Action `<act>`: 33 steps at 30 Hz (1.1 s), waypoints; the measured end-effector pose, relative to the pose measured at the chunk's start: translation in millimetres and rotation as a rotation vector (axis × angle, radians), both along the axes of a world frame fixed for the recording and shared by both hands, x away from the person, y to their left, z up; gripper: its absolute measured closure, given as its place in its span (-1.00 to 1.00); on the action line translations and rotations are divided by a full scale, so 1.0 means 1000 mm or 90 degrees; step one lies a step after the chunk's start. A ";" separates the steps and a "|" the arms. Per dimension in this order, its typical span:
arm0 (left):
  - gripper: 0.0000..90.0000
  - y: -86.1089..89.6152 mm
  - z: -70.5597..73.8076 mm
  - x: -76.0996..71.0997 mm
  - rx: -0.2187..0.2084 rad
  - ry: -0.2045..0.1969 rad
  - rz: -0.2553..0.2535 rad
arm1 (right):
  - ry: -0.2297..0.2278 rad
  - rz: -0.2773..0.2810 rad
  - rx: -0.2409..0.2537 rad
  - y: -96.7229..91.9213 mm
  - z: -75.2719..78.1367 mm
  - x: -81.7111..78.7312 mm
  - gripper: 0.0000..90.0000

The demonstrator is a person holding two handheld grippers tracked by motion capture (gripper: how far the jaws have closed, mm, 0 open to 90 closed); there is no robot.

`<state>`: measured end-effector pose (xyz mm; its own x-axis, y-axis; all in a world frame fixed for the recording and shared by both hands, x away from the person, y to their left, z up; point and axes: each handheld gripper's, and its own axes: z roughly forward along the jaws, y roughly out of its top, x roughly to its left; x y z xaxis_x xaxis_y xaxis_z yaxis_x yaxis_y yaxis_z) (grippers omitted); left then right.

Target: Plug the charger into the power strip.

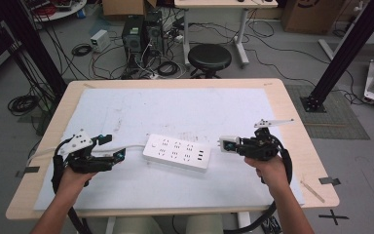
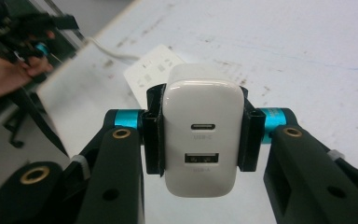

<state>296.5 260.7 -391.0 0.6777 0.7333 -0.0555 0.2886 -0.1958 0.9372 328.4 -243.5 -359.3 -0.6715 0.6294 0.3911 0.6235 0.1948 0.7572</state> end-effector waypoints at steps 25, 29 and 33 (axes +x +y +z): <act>-0.48 0.004 -0.003 0.001 -0.010 0.009 0.006 | -0.069 0.146 -0.274 0.059 0.035 0.026 0.40; -0.48 0.005 -0.004 0.000 -0.015 0.011 0.010 | -0.078 0.173 -0.313 0.073 0.038 0.032 0.40; -0.48 0.007 -0.005 0.000 -0.013 0.012 0.009 | -0.074 0.195 -0.334 0.085 0.040 0.038 0.40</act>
<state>296.7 267.3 -395.9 0.6654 0.7419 -0.0833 0.3092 -0.1722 0.9353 366.7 -158.8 -319.5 -0.8721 0.4894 -0.0042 0.3996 0.7170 0.5712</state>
